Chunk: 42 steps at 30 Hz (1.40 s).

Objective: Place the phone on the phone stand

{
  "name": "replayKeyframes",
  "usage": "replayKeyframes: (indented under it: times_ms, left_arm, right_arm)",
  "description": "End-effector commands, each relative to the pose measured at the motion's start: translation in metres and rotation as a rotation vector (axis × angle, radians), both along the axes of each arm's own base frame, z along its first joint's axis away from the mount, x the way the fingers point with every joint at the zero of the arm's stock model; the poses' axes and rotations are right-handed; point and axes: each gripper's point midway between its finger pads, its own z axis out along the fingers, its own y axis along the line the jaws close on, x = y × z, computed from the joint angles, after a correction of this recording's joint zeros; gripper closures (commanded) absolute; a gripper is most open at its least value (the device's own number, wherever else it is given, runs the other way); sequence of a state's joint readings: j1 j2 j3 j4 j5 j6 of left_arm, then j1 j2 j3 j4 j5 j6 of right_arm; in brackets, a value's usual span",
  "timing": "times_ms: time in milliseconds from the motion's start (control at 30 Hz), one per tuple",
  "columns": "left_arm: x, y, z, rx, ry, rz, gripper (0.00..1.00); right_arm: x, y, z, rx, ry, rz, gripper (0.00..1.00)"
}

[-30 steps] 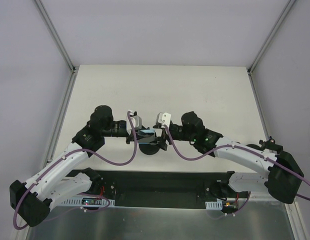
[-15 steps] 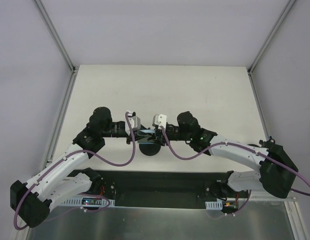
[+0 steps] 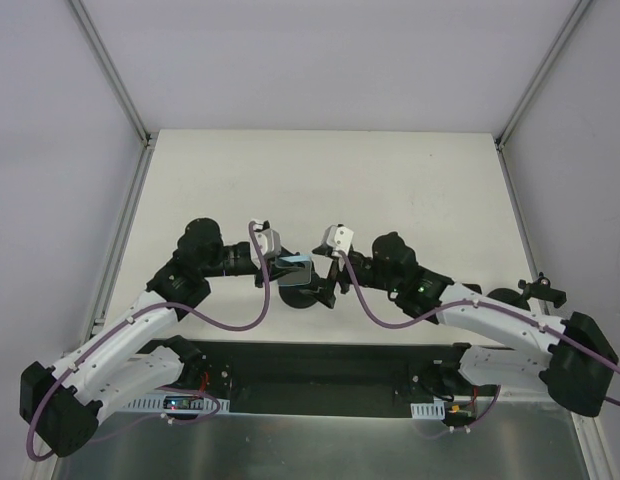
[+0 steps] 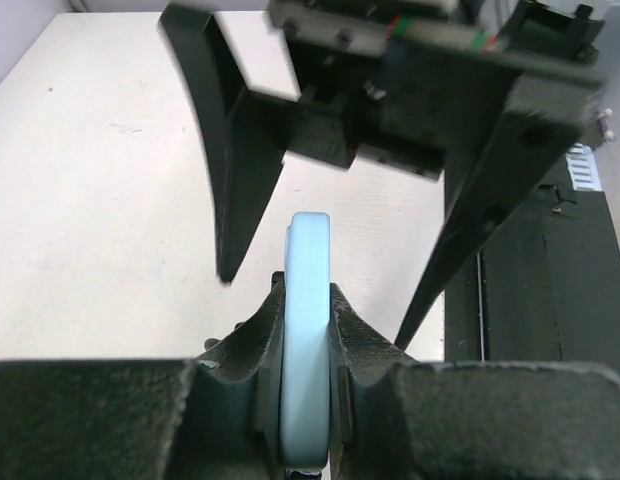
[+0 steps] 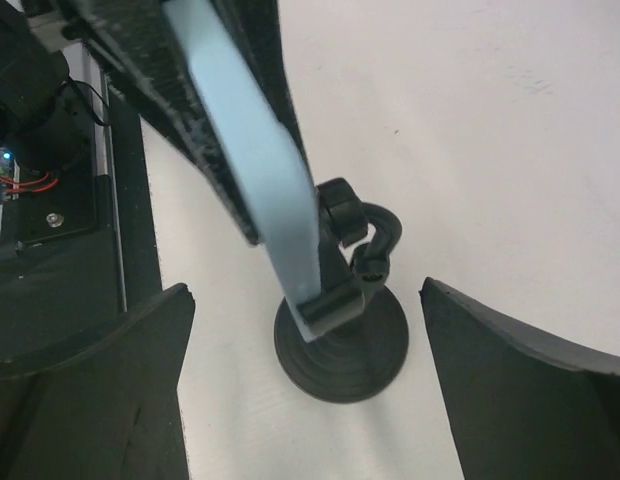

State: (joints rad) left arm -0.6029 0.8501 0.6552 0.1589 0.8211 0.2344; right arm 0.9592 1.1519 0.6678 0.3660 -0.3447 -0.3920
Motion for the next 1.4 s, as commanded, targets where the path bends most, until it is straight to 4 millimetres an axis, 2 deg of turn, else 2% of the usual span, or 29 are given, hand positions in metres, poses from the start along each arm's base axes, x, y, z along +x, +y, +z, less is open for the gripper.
replayKeyframes:
  times_ms: [0,33,100,133,233,267,333,367,400,433,467,500,533,633,733,933,1067,1133,1300,1367]
  left_arm:
    - [0.023,0.007,0.018,-0.031,0.010,0.169,1.00]
    - [0.039,0.013,0.016,-0.010,0.019,0.265,1.00]
    - [0.054,0.021,0.020,0.003,0.044,0.369,1.00]
    - [0.069,0.032,0.021,0.011,0.046,0.483,1.00]
    - [0.085,0.049,0.024,0.009,0.065,0.630,1.00]
    - [0.097,0.066,0.024,0.011,0.083,0.760,1.00]
    - [0.111,0.088,0.033,-0.010,0.095,0.924,1.00]
    - [0.122,0.119,0.032,-0.012,0.114,1.121,1.00]
    - [0.123,0.134,0.022,0.036,0.142,1.210,1.00]
    - [0.126,0.152,0.032,0.022,0.142,1.324,1.00]
    - [0.127,0.183,0.036,-0.012,0.157,1.522,1.00]
    - [0.122,0.200,0.025,0.054,0.173,1.615,1.00]
    - [0.121,0.208,0.035,0.035,0.168,1.666,1.00]
    - [0.108,0.241,0.035,0.070,0.143,1.849,1.00]
    - [0.094,0.263,0.037,0.040,0.135,1.968,1.00]
    - [0.078,0.289,0.041,0.058,0.106,2.087,1.00]
    - [0.068,0.319,0.034,0.076,0.144,2.179,1.00]
    - [0.063,0.328,0.031,0.096,0.152,2.208,1.00]
    - [0.051,0.351,0.045,0.155,0.049,2.341,1.00]
    - [0.052,0.351,0.049,0.182,0.037,2.343,1.00]
  right_arm:
    - [0.003,-0.024,0.031,0.002,-0.084,-0.050,0.00]
    - [0.013,-0.036,0.031,-0.011,-0.091,-0.122,0.00]
    - [0.024,-0.047,0.030,-0.018,-0.076,-0.207,0.00]
    - [0.034,-0.056,0.027,-0.028,-0.075,-0.263,0.00]
    - [0.043,-0.063,0.017,-0.045,-0.069,-0.311,0.00]
    - [0.044,-0.065,0.009,-0.055,-0.065,-0.324,0.00]
    - [0.050,-0.069,0.008,-0.026,-0.068,-0.372,0.00]
    - [0.051,-0.073,-0.005,-0.034,-0.054,-0.394,0.00]
    - [0.053,-0.073,-0.002,-0.003,-0.062,-0.415,0.00]
    - [0.053,-0.075,-0.005,0.003,-0.062,-0.418,0.00]
    - [0.055,-0.082,-0.020,-0.018,-0.053,-0.450,0.00]
    - [0.058,-0.083,-0.018,0.003,-0.064,-0.474,0.00]
    - [0.060,-0.086,-0.022,0.005,-0.057,-0.488,0.00]
    - [0.063,-0.088,-0.022,0.009,-0.056,-0.510,0.00]
    - [0.063,-0.091,-0.020,0.015,-0.061,-0.520,0.00]
    - [0.064,-0.095,-0.020,0.020,-0.061,-0.539,0.00]
    - [0.063,-0.095,-0.021,0.024,-0.055,-0.535,0.00]
    - [0.063,-0.094,-0.021,0.027,-0.051,-0.532,0.00]
    - [0.063,-0.094,-0.020,0.033,-0.046,-0.532,0.01]
    - [0.062,-0.094,-0.020,0.034,-0.045,-0.529,0.00]
